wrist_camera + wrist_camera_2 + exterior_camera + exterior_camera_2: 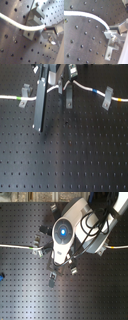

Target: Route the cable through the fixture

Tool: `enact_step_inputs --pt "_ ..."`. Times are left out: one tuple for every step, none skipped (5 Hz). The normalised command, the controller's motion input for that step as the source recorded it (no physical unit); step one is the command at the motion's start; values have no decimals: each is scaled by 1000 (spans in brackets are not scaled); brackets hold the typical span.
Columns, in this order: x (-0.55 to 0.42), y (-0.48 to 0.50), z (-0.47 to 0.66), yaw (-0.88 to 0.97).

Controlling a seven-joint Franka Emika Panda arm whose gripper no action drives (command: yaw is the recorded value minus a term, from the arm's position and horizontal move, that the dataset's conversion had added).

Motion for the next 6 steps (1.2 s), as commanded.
enact_step_inputs --pt "14 -6 -21 0" --pt "38 -91 -257 0" --pt "6 -6 -463 217" --pt "15 27 -414 520" --pt "40 67 -160 463" --pt "102 151 2 491"
